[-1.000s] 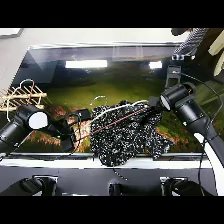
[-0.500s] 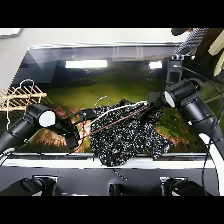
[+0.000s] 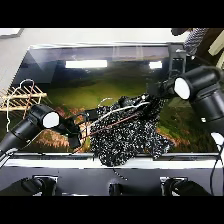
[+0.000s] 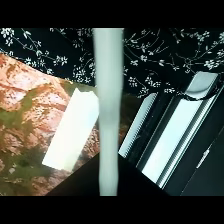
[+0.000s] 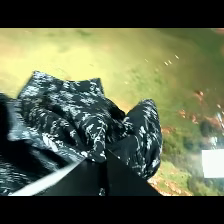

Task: Fold the clothes and pants, and hang the long-sleeved shirts on hangers.

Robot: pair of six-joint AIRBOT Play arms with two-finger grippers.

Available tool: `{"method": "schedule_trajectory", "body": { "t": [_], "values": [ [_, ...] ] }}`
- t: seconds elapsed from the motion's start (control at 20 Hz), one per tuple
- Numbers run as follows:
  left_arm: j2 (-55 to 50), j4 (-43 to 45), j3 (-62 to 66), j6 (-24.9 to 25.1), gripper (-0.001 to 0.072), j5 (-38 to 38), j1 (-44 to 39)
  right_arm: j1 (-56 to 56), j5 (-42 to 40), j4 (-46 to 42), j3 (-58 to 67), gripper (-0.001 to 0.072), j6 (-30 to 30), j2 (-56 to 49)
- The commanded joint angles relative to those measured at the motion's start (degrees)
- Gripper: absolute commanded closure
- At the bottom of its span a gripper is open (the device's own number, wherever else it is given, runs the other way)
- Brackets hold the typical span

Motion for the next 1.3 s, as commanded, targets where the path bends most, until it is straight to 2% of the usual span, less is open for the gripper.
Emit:
{"method": "schedule_trajectory", "body": {
  "t": [0.0, 0.25, 0.7, 0.85, 1.1, 1.25],
  "values": [
    [0.0, 2.2, 1.0, -1.2, 0.0692, 1.9, -3.1, 0.1, 4.4, 3.3, 3.2, 0.0679, -3.3, 0.0],
    [-0.2, 2.6, 1.5, -6.1, 0.0691, 5.3, -3.4, 0.1, 9.0, 6.5, 3.2, 0.0679, -3.7, 0.4],
    [-4.9, 2.6, 5.1, -5.0, 0.069, 6.8, -6.8, 0.1, 8.6, 6.9, 3.2, 0.0679, -3.7, 2.1],
    [-7.5, 2.6, 7.4, -5.0, 0.0691, 7.3, -7.7, 0.1, 8.7, 4.0, 3.2, 0.0679, -3.7, 2.1],
    [-10.6, -1.0, 10.0, -4.8, 0.0691, 11.0, -7.7, 0.1, 8.5, 3.4, 3.2, 0.0678, -4.7, 1.0],
    [-12.4, -1.9, 10.2, -1.9, 0.0691, 10.9, -8.1, 0.1, 7.1, 3.8, 3.2, 0.0678, -5.2, 1.1]
  ]
}}
